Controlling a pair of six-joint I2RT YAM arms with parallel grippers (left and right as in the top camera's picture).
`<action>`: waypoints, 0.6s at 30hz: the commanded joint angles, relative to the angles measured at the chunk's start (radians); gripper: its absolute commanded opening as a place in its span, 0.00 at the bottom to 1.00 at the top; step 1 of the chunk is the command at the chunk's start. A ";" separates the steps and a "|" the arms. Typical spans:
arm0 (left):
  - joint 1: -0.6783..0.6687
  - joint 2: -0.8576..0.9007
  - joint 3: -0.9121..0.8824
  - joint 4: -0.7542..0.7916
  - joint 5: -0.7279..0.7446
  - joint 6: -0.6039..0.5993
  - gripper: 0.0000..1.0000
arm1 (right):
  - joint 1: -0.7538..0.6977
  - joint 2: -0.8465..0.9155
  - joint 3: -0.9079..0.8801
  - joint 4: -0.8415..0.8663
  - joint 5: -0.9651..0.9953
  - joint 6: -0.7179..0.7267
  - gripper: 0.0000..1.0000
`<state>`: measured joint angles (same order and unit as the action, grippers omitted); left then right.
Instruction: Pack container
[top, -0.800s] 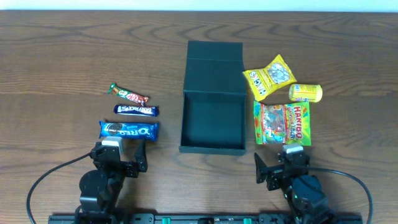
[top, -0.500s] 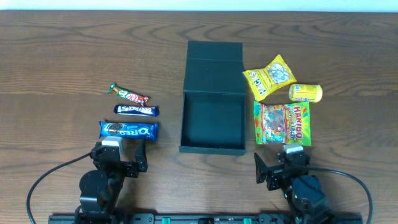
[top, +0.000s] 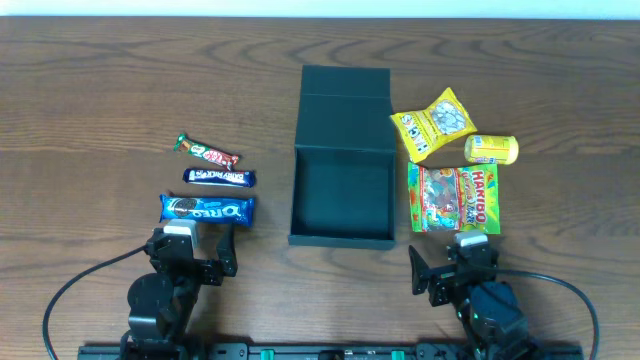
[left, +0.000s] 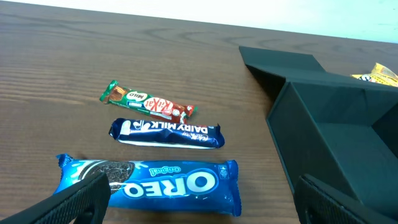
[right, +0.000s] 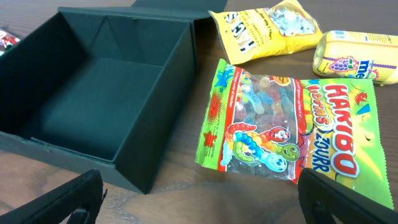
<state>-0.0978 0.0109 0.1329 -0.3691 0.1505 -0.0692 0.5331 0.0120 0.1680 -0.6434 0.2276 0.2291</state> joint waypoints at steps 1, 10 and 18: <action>0.006 -0.006 -0.022 -0.003 0.003 0.021 0.95 | -0.003 -0.006 -0.006 0.000 0.000 -0.010 0.99; 0.006 -0.006 -0.022 -0.003 0.003 0.021 0.95 | -0.003 -0.006 -0.006 0.001 -0.017 0.010 0.99; 0.006 -0.006 -0.022 -0.003 0.003 0.021 0.95 | -0.003 -0.006 -0.006 0.021 -0.087 0.188 0.99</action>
<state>-0.0978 0.0109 0.1329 -0.3691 0.1509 -0.0692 0.5331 0.0120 0.1680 -0.6292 0.1623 0.2871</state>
